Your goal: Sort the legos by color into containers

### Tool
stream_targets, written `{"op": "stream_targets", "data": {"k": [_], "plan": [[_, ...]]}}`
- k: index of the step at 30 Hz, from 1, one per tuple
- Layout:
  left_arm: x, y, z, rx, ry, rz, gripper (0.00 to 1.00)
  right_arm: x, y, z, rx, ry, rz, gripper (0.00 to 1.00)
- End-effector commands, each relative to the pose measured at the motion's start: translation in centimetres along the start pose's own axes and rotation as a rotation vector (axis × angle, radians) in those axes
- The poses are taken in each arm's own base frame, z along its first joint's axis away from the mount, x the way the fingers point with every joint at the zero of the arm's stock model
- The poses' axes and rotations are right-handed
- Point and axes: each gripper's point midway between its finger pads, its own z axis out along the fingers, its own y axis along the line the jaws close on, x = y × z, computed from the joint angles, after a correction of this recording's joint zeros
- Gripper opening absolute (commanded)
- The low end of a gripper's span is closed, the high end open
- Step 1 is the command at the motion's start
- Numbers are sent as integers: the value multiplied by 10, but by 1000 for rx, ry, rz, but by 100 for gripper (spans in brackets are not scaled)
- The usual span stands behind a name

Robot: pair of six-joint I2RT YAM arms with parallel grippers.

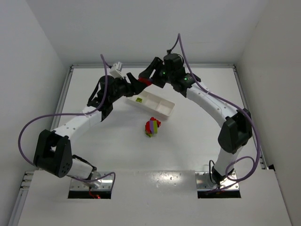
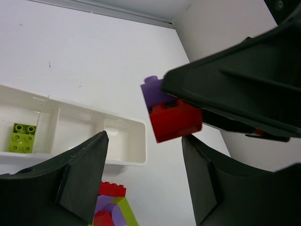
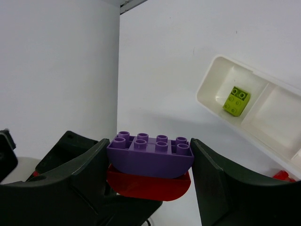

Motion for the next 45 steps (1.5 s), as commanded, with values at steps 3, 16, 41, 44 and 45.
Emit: {"op": "stream_targets", "data": {"k": [3,16,41,44,45], "plan": [[-40,-14,2,49,-111,-15,68,-11,28,-22,-72,-36,-13,0],[-25,-27,2,126,-51,-8,66,-10,10,-9,-45,-28,8,0],[-34,-31,12,109,-87,-26,38,-3,14,-7,-39,-19,2,0],[-33,-30,14,104,-79,-47,24,5,8,-5,-24,-9,-1,0],[-33,-30,14,104,-79,-47,21,3,12,-8,-31,-14,-1,0]]}}
